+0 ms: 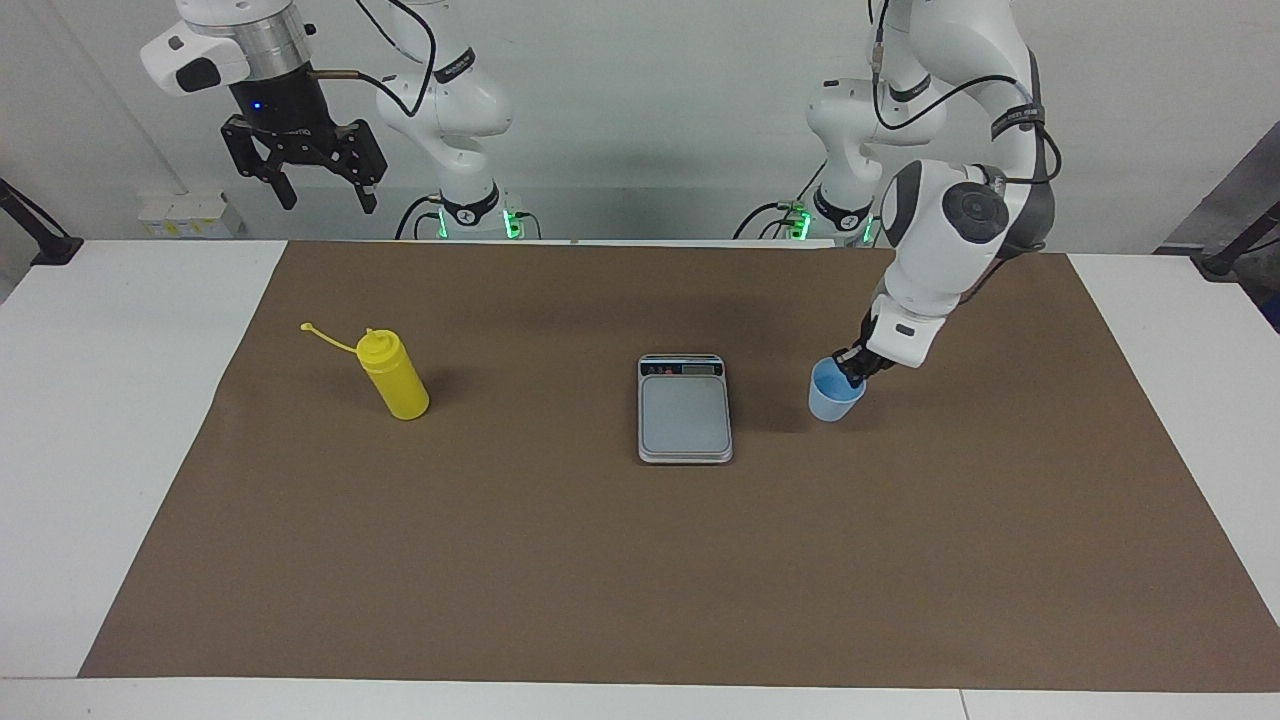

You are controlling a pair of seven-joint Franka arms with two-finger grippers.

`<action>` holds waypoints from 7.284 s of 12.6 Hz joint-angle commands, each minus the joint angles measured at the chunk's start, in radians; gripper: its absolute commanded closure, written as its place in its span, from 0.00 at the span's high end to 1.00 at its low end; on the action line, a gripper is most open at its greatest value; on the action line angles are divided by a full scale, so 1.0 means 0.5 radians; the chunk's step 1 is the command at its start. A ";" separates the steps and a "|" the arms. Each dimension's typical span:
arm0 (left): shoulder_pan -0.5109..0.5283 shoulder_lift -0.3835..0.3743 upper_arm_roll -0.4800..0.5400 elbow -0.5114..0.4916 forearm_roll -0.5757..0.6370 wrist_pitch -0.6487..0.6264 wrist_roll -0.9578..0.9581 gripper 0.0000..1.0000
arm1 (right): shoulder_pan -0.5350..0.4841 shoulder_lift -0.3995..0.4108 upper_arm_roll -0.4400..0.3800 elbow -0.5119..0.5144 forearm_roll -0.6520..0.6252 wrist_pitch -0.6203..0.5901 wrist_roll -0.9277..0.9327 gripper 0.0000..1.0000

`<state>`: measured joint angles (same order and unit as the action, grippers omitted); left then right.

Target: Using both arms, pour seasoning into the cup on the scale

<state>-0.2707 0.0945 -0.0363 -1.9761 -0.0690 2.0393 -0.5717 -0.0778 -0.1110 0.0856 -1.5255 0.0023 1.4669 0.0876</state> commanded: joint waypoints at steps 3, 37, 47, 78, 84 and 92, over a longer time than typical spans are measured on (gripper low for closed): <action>-0.305 0.041 0.030 0.065 0.006 0.038 -0.577 0.00 | -0.028 -0.023 0.007 -0.008 0.017 -0.028 -0.062 1.00; -0.251 0.366 0.008 1.157 -0.092 -0.995 -0.404 0.66 | -0.314 -0.355 -0.235 -0.952 0.357 0.529 -1.465 1.00; 0.419 -0.078 0.042 1.010 -0.009 -1.284 0.919 0.68 | -0.498 -0.379 -0.533 -1.609 1.071 1.082 -2.748 1.00; 0.376 -0.309 0.030 0.519 0.012 -0.781 0.910 1.00 | -0.311 0.590 -0.509 -1.588 2.701 0.886 -4.544 0.98; 0.379 -0.309 0.030 0.519 0.012 -0.796 0.907 1.00 | -0.280 0.572 -0.509 -1.520 2.695 0.907 -4.462 0.53; 0.370 -0.309 0.030 0.522 0.012 -0.796 0.901 1.00 | 0.075 0.428 -0.509 -1.202 2.303 1.155 -3.845 0.38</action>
<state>-0.0750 -0.0301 -0.0325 -1.6809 -0.0493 1.6307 -0.1201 -0.0870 0.1255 -0.1768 -2.1704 1.2081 2.0042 -1.9113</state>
